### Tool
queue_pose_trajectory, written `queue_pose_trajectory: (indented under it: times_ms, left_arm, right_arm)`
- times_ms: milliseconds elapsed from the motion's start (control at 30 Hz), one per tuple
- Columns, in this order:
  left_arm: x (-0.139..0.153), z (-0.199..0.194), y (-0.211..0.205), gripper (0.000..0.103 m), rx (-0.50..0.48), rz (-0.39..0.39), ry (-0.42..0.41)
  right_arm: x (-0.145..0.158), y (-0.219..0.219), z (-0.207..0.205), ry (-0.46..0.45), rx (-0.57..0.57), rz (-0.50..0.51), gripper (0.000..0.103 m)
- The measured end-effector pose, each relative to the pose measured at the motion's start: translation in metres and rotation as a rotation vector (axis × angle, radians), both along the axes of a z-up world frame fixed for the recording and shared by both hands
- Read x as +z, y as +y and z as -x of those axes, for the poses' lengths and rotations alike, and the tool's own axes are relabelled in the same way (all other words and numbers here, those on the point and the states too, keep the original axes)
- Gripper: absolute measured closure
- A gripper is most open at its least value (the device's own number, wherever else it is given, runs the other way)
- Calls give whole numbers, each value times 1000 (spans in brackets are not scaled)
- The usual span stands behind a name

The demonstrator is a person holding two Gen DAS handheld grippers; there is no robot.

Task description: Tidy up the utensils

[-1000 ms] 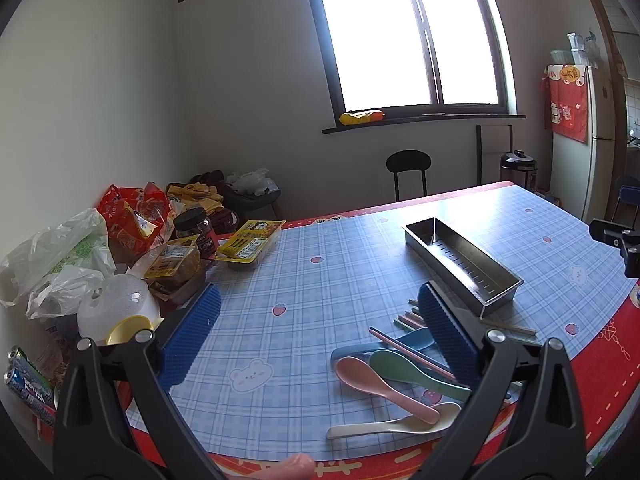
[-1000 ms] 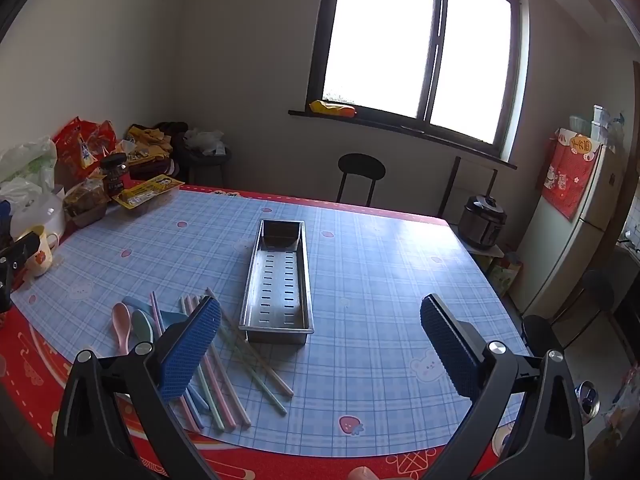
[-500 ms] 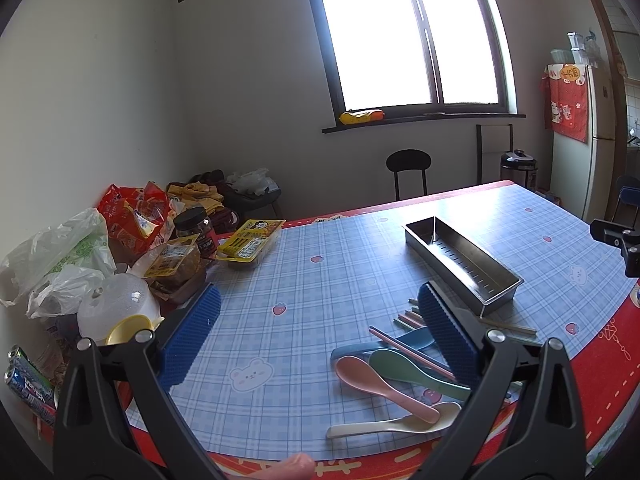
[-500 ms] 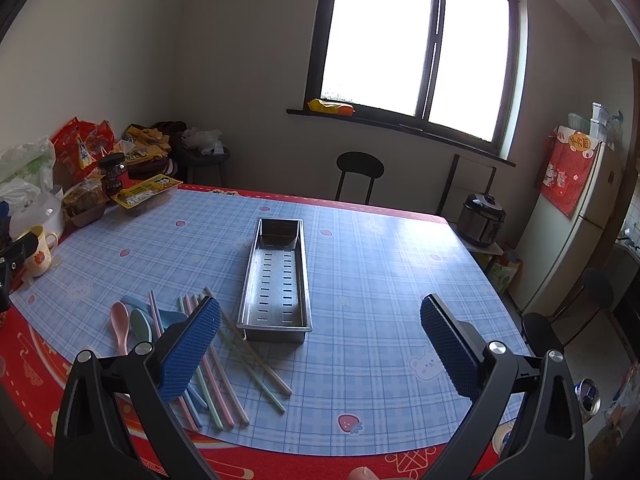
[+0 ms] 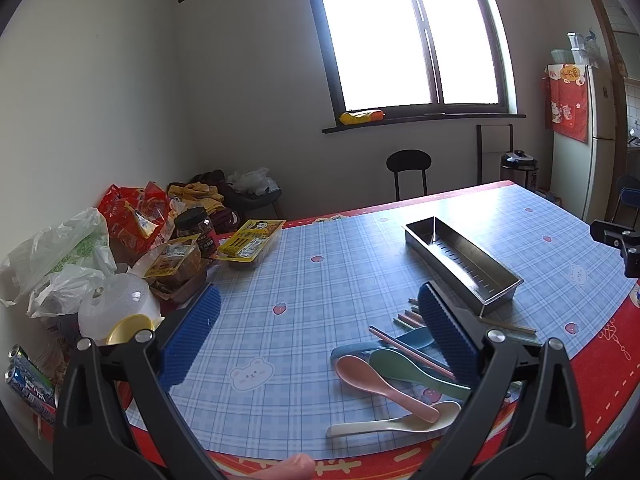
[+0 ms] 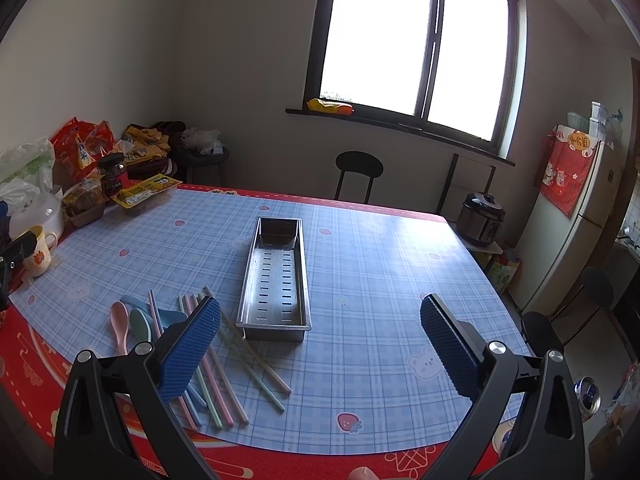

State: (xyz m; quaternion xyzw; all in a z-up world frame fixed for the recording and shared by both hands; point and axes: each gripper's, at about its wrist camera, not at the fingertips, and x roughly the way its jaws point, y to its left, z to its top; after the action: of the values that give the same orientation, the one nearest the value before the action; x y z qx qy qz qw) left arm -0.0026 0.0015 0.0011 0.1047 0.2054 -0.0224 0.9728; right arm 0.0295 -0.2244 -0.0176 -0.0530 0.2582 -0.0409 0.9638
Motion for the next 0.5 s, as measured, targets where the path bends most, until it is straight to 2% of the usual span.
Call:
queue_pose_trajectory:
  times_ms: [500]
  left_arm:
    - [0,0,0,5,0,0,0]
  right_arm:
    - [-1,-1,0,2,-2,-2,5]
